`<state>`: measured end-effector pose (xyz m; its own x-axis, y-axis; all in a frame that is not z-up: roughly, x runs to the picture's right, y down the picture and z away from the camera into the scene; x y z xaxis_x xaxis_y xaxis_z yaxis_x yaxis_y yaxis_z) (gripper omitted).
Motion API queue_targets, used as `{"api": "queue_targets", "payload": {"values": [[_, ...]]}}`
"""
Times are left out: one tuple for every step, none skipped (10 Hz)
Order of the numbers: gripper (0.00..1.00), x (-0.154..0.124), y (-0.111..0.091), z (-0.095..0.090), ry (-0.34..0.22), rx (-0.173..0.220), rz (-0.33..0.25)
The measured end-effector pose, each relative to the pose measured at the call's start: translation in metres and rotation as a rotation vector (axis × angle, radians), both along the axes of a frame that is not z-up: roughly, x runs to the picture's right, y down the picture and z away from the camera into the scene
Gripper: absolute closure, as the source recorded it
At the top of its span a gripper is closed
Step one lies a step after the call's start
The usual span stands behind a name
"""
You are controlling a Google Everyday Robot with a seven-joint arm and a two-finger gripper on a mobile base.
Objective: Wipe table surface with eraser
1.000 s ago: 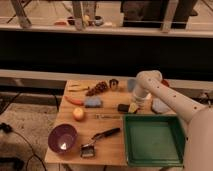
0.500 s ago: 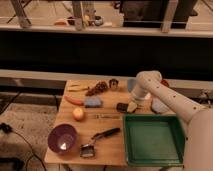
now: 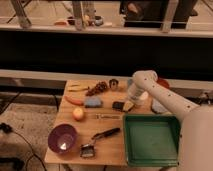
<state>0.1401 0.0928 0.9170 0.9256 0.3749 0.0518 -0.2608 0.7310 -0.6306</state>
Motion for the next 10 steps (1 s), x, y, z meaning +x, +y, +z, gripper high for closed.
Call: {"api": "queue_targets", "payload": {"values": [[1.0, -0.002, 0.0, 0.002, -0.004, 0.002, 0.001], [1.0, -0.003, 0.001, 0.003, -0.005, 0.004, 0.001], [1.0, -0.005, 0.0, 0.004, -0.007, 0.01, -0.001], [1.0, -0.005, 0.0, 0.005, -0.007, 0.014, -0.005], [1.0, -0.005, -0.002, 0.005, -0.004, 0.022, -0.01], [1.0, -0.004, -0.004, 0.006, 0.004, 0.029, -0.019], [1.0, -0.004, -0.006, 0.007, 0.009, 0.035, -0.025], [1.0, -0.002, -0.009, 0.009, 0.016, 0.041, -0.032], [1.0, 0.001, -0.012, 0.011, 0.023, 0.046, -0.036], [1.0, 0.005, -0.016, 0.014, 0.033, 0.052, -0.042]]}}
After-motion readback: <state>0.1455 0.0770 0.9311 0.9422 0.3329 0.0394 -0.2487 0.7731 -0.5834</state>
